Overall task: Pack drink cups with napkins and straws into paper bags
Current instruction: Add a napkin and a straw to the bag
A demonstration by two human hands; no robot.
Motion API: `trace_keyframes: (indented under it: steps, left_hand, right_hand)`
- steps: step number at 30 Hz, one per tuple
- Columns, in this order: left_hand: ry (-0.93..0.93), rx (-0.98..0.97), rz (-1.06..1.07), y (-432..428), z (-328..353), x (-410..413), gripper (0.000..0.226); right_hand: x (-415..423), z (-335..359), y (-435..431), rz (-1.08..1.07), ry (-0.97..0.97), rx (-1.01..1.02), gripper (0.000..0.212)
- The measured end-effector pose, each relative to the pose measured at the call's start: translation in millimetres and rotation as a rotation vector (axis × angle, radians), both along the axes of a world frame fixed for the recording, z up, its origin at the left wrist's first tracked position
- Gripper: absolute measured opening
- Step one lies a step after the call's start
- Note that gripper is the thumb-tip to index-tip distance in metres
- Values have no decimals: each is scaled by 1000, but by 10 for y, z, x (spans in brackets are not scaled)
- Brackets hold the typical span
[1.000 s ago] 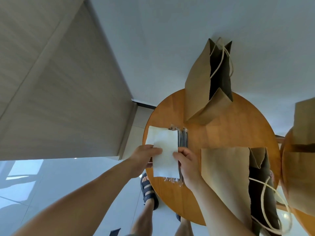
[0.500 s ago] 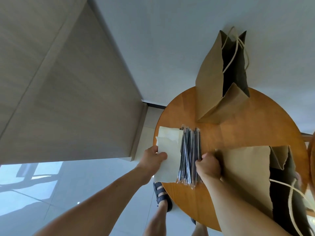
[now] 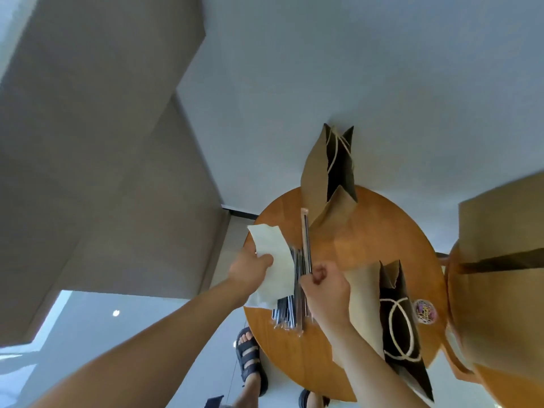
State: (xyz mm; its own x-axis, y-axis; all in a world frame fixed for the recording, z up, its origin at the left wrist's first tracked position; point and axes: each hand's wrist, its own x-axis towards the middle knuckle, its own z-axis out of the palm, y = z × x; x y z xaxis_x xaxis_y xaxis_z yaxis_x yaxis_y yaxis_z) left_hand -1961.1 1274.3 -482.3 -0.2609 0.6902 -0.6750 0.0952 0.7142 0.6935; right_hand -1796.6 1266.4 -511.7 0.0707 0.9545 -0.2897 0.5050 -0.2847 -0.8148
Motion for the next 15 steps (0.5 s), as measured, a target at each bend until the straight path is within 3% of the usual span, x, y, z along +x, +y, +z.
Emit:
trace_keyframes:
  steps: [5, 15]
  left_hand:
    - [-70, 38, 27, -12, 362, 129, 33]
    - [-266, 260, 108, -87, 866, 401, 24]
  right_hand:
    - [45, 473, -43, 104, 183, 25, 26]
    - [215, 921, -97, 243, 167, 136, 27]
